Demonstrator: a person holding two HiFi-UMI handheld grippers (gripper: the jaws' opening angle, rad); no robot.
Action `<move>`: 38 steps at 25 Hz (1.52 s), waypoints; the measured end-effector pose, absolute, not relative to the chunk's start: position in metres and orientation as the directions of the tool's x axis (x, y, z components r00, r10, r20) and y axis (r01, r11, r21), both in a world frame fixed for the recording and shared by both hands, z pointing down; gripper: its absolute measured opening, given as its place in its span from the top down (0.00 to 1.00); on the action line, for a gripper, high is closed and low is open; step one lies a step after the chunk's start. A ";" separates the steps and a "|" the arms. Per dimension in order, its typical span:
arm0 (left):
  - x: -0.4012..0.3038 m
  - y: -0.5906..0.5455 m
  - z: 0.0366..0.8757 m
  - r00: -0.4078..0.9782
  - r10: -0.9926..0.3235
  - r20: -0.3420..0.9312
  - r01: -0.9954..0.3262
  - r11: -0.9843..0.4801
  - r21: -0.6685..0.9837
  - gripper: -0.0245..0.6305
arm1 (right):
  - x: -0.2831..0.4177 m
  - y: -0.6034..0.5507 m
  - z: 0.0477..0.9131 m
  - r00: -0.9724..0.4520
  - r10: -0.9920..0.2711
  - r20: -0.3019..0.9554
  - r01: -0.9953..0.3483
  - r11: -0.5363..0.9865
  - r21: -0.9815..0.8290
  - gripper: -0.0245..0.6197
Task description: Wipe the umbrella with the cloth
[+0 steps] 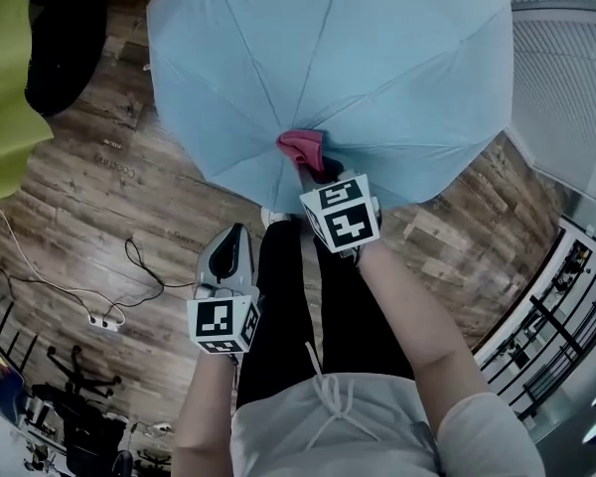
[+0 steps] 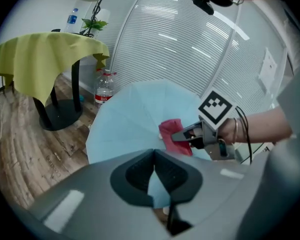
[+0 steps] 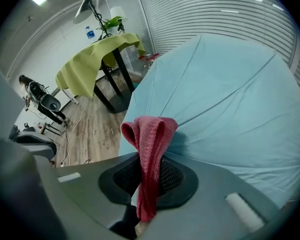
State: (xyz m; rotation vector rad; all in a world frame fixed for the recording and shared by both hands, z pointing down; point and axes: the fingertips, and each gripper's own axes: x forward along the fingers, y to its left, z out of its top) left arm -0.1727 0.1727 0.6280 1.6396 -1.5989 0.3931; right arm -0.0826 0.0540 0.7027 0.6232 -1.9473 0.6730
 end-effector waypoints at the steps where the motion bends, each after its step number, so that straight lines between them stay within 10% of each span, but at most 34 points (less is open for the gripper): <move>1: -0.173 0.175 0.632 0.158 -0.688 0.708 -0.940 0.114 0.321 0.95 | -0.082 0.053 0.705 -0.415 -0.146 0.898 -0.670 0.717 -0.193 0.88; 38: 0.036 -0.008 0.596 0.292 -0.660 0.692 -0.947 -0.096 0.307 0.95 | 0.138 -0.110 0.640 -0.454 -0.199 0.869 -0.708 0.672 -0.216 0.87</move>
